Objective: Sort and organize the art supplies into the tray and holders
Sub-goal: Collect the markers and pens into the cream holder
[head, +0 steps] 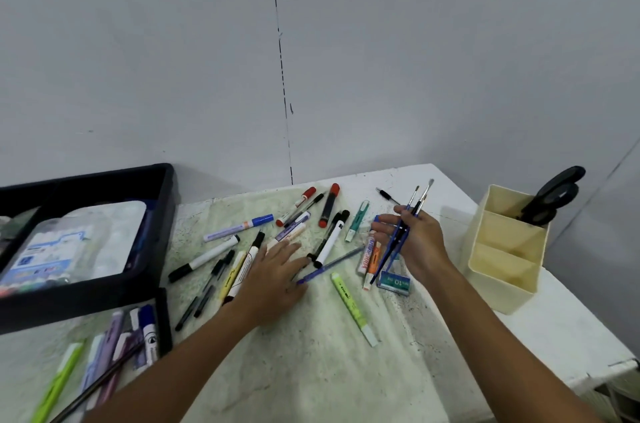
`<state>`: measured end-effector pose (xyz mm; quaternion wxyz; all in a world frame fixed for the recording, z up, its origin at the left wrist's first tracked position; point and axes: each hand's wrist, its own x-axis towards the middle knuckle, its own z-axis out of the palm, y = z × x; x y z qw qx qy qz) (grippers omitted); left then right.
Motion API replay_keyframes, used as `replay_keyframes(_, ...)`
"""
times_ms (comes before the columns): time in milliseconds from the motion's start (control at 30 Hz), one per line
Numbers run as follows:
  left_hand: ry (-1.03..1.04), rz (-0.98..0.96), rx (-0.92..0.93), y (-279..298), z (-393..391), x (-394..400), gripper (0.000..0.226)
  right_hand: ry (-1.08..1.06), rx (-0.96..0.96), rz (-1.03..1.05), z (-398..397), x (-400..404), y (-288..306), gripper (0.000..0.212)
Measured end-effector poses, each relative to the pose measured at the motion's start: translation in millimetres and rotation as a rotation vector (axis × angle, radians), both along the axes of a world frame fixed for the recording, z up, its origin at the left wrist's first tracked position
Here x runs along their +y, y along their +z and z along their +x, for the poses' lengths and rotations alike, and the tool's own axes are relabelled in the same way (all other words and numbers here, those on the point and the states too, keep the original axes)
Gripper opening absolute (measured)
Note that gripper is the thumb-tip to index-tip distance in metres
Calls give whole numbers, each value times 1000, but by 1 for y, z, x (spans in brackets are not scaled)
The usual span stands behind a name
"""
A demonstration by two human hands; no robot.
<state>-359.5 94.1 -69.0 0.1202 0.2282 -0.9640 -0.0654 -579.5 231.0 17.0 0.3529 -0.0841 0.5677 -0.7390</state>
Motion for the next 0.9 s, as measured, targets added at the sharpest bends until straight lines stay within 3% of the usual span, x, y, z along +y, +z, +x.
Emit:
replay_keyframes(200, -43, -18, -62, -9, -3, 27, 57, 11, -9, 8, 2, 6, -7, 17)
replay_keyframes(400, 7, 175, 16, 5, 0, 38, 64, 73, -10, 4, 17, 2, -10, 17)
replay_keyframes(500, 54, 80, 51, 3, 15, 37, 54, 126, -6, 2, 26, -2, -9, 16)
replay_keyframes(567, 121, 54, 67, 3, 32, 36, 44, 174, -14, -3, 34, -6, -8, 16)
replay_keyframes(900, 586, 21, 238, -5, 182, 52, 42, 553, -95, 59, 132, -56, -25, 19)
